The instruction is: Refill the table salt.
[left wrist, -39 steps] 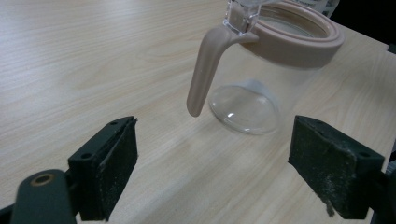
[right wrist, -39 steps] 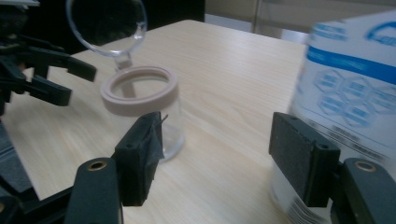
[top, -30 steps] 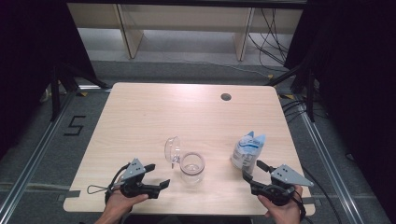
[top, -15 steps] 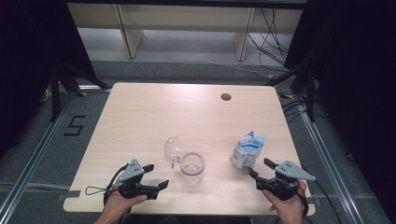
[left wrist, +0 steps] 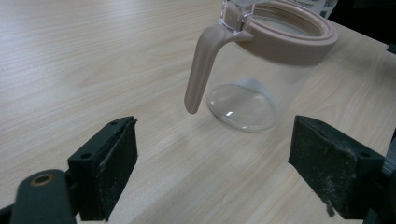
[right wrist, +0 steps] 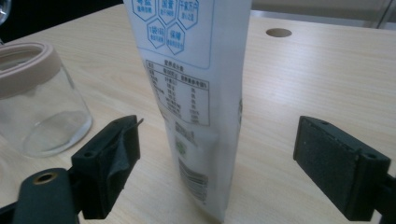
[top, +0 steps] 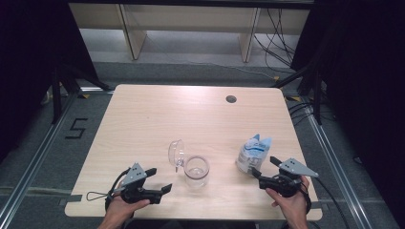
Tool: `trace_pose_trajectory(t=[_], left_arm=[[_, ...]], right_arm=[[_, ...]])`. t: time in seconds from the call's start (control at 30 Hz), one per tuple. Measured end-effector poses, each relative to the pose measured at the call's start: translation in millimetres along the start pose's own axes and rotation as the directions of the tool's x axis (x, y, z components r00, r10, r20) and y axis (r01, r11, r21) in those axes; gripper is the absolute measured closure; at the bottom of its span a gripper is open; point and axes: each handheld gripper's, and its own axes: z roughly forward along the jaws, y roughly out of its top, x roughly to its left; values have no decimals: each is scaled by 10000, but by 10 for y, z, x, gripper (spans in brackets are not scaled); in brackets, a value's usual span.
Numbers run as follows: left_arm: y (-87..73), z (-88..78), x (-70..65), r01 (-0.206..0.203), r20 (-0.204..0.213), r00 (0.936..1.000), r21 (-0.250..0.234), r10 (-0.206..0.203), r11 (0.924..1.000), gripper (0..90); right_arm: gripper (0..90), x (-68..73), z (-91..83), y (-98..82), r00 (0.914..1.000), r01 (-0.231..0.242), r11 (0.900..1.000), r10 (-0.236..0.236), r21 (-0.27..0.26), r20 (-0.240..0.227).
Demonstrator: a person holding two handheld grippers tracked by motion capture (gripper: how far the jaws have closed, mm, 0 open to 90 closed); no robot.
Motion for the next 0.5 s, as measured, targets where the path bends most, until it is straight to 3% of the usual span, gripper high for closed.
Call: trace_pose_trajectory(t=[0.03,0.07,0.1,0.13,0.23,0.43,0.5], left_arm=[[-1,-12,3,-126,-47,9999,-12,126,9999,150],[-4,-17,-6,21,-139,9999,-27,-21,10000,150],[-4,-14,1,-5,-66,10000,-135,4,9999,150],[-5,-23,10,-124,-121,9999,-78,123,9999,150],[-12,-26,9,56,-152,9999,-87,-57,9999,150],[-8,-16,16,-154,-183,9997,2,154,9999,151],[-12,-14,14,22,-225,9997,-11,-22,10000,151]], right_arm=[[158,-8,9,2,10000,63,9999,-62,-145,69],[157,-30,29,15,9991,375,9990,-370,-260,204],[157,-30,29,30,9996,233,9997,-232,-101,137],[156,-44,57,33,9997,227,9993,-223,-307,133],[157,-67,84,33,9996,223,9993,-219,-298,152],[158,-80,160,32,9996,259,9991,-261,-335,-54],[158,-69,189,30,9993,329,9992,-333,-222,-185]])
